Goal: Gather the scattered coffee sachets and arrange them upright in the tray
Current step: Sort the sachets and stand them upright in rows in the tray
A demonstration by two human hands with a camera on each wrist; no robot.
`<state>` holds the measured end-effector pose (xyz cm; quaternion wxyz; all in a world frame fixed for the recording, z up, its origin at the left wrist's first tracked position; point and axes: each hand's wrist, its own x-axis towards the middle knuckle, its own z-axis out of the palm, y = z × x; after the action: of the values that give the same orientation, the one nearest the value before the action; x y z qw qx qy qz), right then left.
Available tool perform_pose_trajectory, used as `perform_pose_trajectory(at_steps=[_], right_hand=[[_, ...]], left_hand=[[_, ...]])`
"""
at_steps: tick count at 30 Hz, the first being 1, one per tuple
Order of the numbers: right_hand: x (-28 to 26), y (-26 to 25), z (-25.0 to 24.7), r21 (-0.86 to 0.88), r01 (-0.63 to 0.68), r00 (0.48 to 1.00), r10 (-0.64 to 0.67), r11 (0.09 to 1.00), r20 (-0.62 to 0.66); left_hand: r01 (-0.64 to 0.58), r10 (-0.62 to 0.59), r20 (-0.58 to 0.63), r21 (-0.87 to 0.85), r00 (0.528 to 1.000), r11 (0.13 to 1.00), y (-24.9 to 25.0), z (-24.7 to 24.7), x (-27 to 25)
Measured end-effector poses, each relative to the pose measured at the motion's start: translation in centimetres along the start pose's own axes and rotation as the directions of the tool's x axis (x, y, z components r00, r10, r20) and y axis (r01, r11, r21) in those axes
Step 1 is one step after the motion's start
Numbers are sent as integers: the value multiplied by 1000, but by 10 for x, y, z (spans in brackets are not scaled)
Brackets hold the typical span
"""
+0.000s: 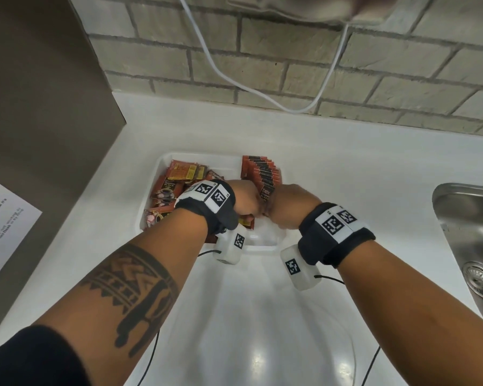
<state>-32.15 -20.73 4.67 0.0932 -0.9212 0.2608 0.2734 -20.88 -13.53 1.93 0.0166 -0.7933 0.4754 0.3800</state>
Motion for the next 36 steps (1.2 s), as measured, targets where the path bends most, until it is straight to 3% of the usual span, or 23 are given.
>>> perform_pose_trajectory(at_steps=[3, 8, 13, 18, 22, 26, 36], right_hand=[[1, -14, -3, -92, -3, 993, 14, 996, 114], [5, -25, -6, -123, 9, 976, 18, 992, 215], [7, -24, -6, -108, -5, 987, 22, 994, 160], [11, -24, -5, -126, -28, 989, 46, 992, 142], [13, -24, -6, -139, -19, 988, 40, 990, 151], [13, -22, -6, -112, -46, 986, 64, 993, 157], [16, -14, -5, 23, -85, 989, 81, 996, 122]], left_hand=[[10, -10, 3, 70, 1000, 998, -8, 0, 3], [31, -31, 2, 16, 1000, 999, -11, 2, 0], [57, -60, -47, -54, 997, 997, -11, -2, -9], [69, -58, -142, 72, 988, 995, -18, -5, -12], [34, 1, -124, 285, 992, 958, -18, 3, -13], [15, -2, -33, 398, 999, 917, -20, 9, -14], [25, 1, -65, 398, 998, 917, -14, 0, -20]])
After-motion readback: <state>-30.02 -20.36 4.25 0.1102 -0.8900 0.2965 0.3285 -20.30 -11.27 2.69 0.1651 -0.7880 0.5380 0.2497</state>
